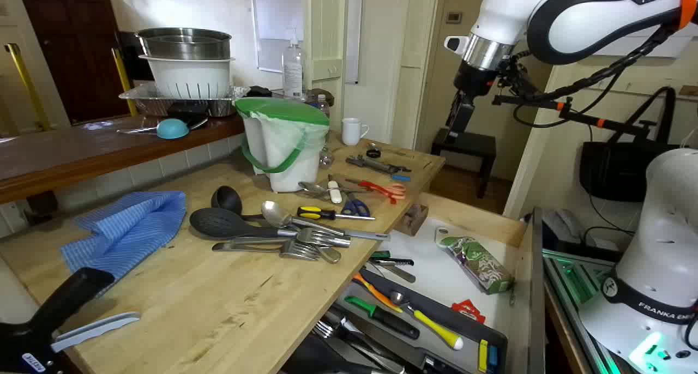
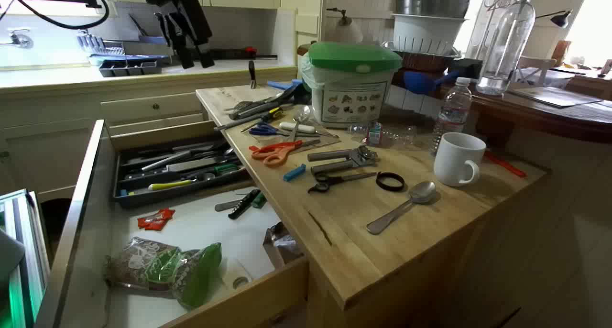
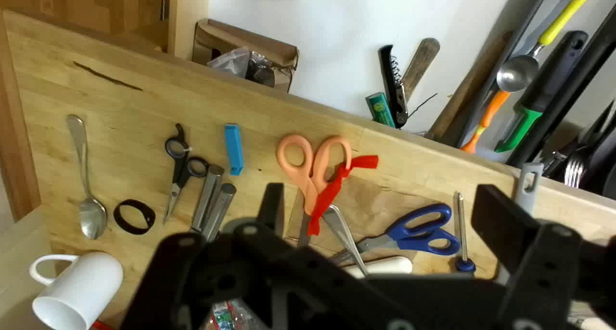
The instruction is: Pick up the screw driver and place it in the drawer to the right of the cutlery holder
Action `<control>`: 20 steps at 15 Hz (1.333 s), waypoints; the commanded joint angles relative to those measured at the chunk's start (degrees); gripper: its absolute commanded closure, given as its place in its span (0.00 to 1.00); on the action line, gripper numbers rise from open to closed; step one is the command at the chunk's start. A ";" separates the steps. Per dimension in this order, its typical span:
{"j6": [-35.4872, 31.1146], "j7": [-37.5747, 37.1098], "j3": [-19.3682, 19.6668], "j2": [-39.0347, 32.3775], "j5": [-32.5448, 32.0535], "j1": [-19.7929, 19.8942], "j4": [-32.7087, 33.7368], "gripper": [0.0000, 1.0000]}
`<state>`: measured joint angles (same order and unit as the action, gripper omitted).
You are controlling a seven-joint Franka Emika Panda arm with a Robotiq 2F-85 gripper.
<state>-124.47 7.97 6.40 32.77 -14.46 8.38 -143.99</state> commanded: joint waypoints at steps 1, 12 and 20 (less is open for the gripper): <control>0.21 -0.05 0.11 0.00 -0.05 -0.17 0.14 0.00; -2.87 -1.11 0.10 -3.36 2.57 -1.88 0.21 0.00; -12.07 -15.44 -6.82 -9.57 4.01 -2.35 -2.17 0.00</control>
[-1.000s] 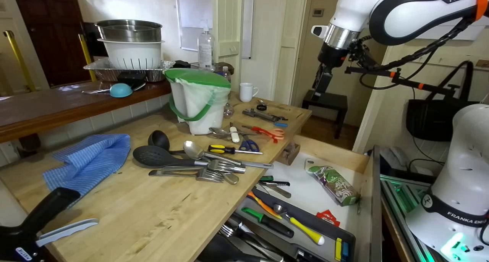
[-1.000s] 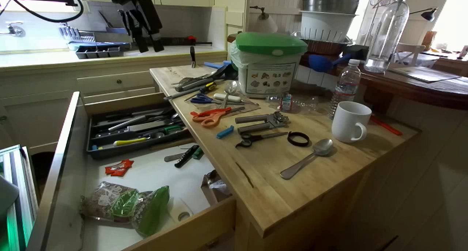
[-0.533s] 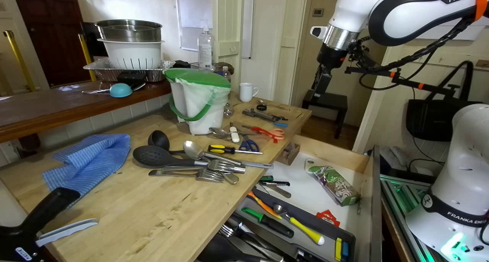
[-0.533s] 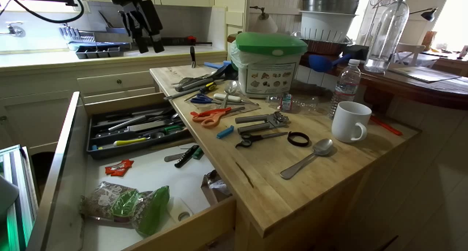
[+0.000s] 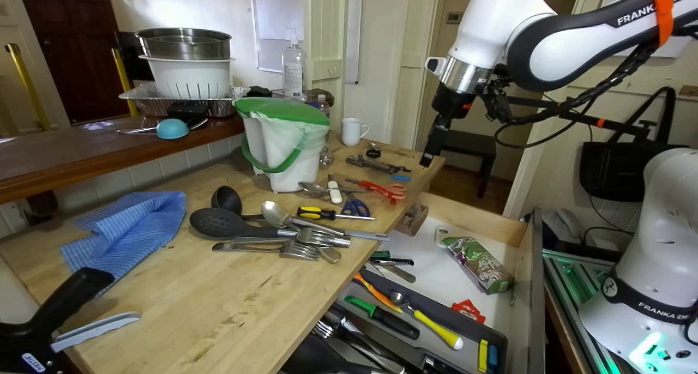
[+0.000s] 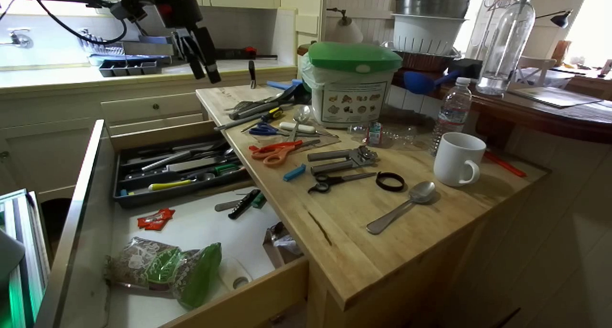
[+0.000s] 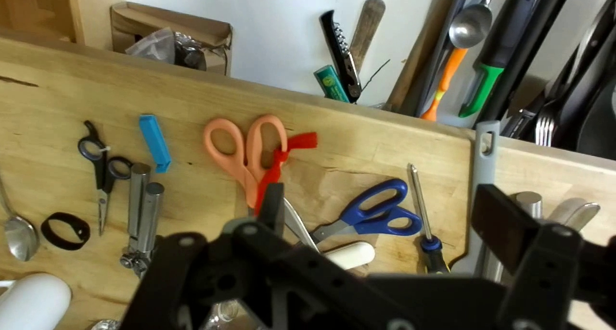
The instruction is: Pick up the screw driver and place it in the drawer to the right of the cutlery holder
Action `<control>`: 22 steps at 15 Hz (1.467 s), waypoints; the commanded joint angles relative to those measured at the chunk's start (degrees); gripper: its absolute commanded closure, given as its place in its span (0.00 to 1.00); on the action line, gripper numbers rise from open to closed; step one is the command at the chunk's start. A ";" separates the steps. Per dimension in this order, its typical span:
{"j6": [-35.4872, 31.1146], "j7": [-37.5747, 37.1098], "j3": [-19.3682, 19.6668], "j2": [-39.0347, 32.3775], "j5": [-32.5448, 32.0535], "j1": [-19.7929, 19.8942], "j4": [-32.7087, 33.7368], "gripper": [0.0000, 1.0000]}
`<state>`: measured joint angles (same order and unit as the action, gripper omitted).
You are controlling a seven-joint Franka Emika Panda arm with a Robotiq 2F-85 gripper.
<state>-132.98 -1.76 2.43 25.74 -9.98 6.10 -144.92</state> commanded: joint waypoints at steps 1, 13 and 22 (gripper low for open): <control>-4.22 -6.82 -3.68 -3.53 -1.02 -0.06 -1.25 0.00; -3.39 14.71 0.39 -16.49 -6.16 -1.12 9.94 0.00; -11.98 17.57 1.86 -19.64 -5.94 -0.95 11.47 0.00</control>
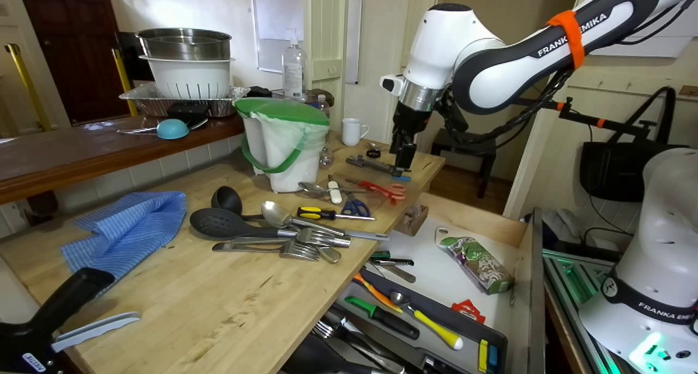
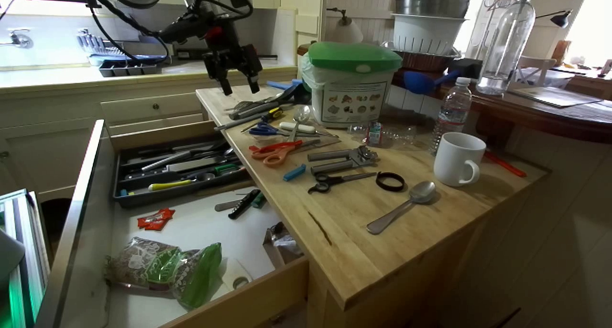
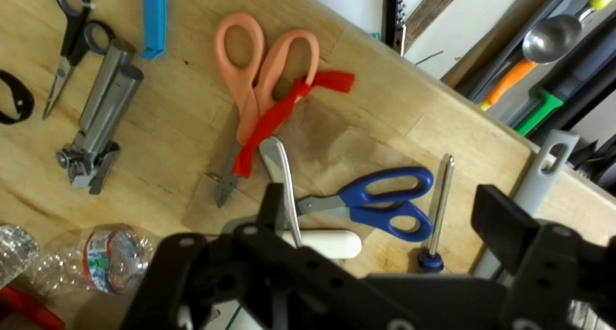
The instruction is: Pick up the screw driver and place it in the drawer to the right of the cutlery holder
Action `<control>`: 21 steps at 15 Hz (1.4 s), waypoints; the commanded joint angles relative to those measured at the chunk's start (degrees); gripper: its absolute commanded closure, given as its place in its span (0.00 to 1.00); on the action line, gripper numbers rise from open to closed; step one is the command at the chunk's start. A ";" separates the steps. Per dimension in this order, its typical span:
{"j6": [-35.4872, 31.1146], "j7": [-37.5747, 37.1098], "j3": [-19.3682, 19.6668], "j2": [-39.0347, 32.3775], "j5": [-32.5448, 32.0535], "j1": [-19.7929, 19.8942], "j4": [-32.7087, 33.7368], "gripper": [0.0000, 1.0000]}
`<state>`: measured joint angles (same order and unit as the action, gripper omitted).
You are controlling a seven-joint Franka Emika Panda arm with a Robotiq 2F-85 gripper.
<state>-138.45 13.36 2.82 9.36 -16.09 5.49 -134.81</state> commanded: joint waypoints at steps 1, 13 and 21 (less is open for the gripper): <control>-9.43 4.53 2.09 -4.25 1.50 -0.49 1.73 0.00; -12.35 6.53 -0.69 -22.90 9.67 -2.00 17.04 0.00; -12.81 2.19 -1.53 -24.36 10.77 -2.11 17.66 0.00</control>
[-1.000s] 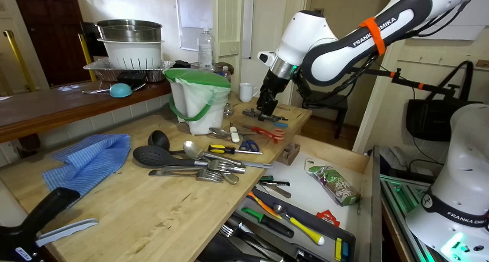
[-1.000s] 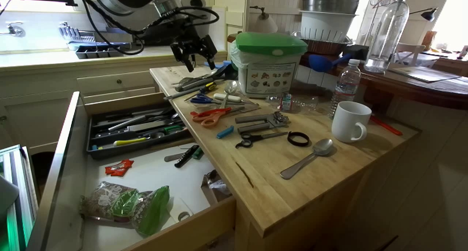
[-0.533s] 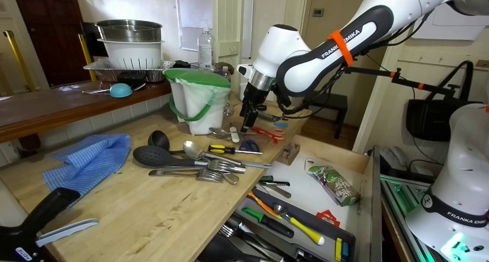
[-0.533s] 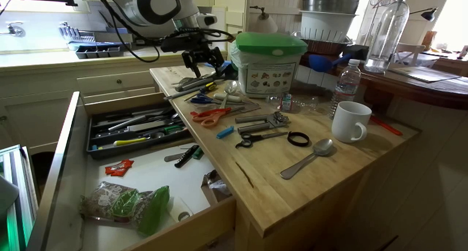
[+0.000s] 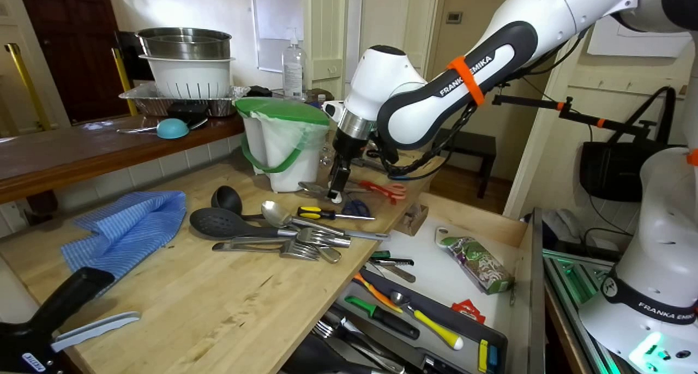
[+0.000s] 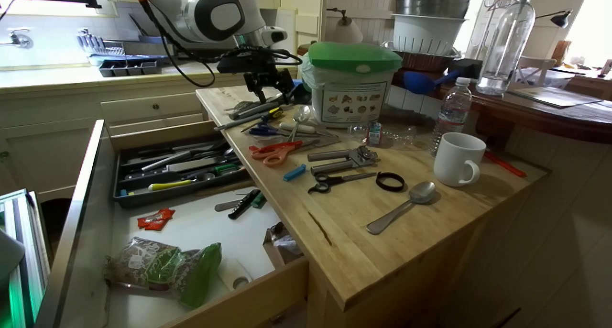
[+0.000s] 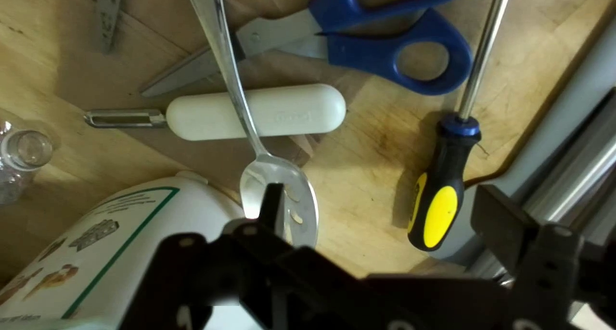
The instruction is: Pick up the screw driver and place it in the drawer to the right of the cutlery holder
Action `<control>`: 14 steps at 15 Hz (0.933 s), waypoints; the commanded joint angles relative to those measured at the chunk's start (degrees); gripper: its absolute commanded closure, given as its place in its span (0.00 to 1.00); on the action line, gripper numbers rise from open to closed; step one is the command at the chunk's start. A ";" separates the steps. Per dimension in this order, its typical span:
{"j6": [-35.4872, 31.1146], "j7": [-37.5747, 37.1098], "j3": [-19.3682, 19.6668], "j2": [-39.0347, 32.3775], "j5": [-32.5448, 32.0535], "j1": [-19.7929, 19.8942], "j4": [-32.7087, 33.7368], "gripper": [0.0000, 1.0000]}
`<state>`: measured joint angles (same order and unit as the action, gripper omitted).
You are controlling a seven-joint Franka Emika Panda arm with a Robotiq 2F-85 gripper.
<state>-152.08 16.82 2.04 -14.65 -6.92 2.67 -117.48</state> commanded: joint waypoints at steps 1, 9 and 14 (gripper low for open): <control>0.38 -0.95 -1.20 -0.78 2.83 0.97 0.39 0.00; 2.42 -0.12 -2.80 -3.37 6.87 1.70 2.13 0.07; 5.57 0.91 -3.76 -6.14 8.11 2.40 5.05 0.42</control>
<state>-150.54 16.62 -0.56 -18.12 -0.25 4.29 -116.02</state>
